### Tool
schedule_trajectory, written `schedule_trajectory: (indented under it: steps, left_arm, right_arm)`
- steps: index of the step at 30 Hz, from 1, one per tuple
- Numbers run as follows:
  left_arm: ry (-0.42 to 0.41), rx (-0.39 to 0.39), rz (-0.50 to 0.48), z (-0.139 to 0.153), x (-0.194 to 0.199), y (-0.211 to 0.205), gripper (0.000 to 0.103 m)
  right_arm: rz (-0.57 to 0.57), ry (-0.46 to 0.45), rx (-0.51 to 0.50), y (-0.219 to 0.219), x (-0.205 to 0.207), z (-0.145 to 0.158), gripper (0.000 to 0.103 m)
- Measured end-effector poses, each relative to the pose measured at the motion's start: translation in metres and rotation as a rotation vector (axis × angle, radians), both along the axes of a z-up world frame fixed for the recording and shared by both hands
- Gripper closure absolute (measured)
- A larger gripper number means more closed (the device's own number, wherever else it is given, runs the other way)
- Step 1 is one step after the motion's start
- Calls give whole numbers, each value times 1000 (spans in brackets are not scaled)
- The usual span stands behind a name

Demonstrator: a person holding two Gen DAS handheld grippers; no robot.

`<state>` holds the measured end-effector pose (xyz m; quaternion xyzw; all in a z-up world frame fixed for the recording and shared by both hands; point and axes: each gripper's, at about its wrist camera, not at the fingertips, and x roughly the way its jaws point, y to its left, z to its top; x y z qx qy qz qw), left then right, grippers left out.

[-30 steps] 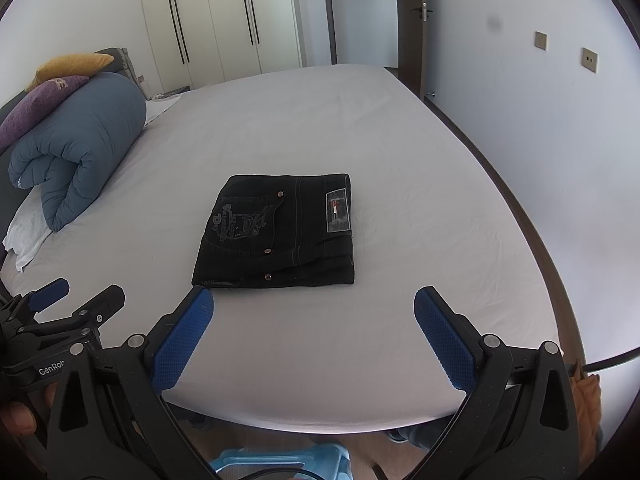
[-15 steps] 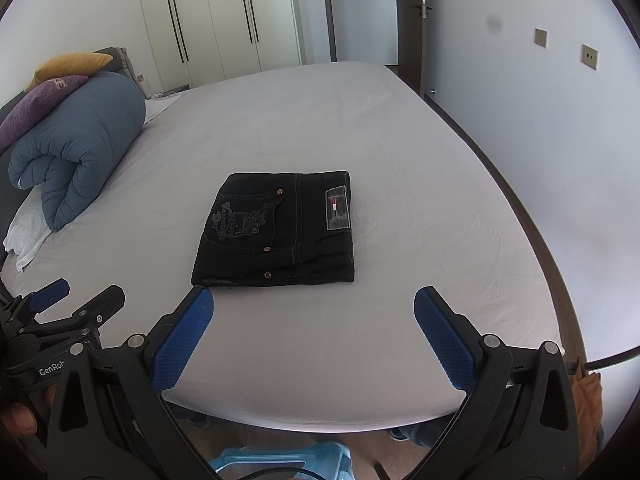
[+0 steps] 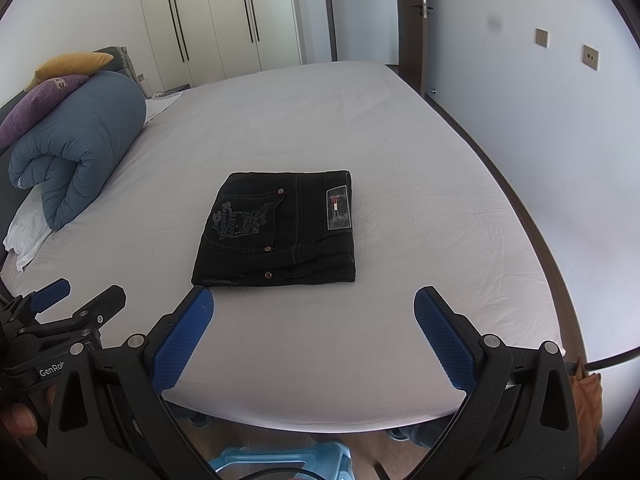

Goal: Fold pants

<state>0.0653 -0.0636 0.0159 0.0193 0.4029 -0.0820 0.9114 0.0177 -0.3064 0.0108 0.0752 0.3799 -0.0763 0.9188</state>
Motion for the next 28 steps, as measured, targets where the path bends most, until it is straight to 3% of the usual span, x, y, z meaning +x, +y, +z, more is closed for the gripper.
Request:
schedule_trajectory:
  steps: [28]
  left_arm:
    - [8, 9, -8, -5, 4, 1, 0]
  right_arm:
    - [4, 16, 10, 4, -2, -10, 1]
